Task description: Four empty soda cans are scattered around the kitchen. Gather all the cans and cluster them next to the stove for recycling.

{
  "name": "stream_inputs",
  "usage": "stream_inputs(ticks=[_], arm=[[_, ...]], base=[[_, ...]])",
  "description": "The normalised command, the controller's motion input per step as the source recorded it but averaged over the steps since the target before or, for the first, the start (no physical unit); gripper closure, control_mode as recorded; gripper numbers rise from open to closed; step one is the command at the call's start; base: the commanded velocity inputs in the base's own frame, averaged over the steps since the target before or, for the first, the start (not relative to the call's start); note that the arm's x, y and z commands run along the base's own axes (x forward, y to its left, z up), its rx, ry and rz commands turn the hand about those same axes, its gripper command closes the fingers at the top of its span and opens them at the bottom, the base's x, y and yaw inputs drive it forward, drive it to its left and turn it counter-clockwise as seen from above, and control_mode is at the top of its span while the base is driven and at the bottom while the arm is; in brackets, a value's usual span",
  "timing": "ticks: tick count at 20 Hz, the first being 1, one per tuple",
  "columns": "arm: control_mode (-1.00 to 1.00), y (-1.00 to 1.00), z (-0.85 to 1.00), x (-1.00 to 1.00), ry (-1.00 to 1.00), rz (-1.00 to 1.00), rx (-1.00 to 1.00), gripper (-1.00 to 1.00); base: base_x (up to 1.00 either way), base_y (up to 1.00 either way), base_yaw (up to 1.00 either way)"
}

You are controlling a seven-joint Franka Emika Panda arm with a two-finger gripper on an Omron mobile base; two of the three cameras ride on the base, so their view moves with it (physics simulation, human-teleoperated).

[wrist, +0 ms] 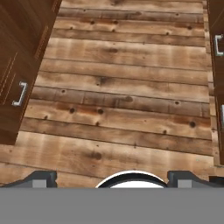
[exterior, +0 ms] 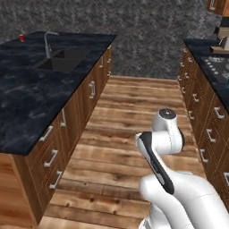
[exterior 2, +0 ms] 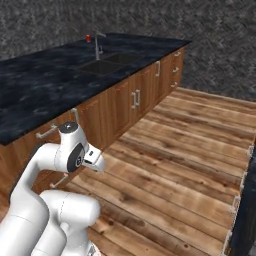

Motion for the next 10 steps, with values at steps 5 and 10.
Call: stream_inputs(ticks=[5,10], arm=[[1.0,0.0,0.0,0.0,0.0,0.0,0.0,-1.0],[1.0,0.0,0.0,0.0,0.0,0.0,0.0,-1.0]], base=[[-0.43,0.61,-0.01],[-0.25,0.68,0.0]])
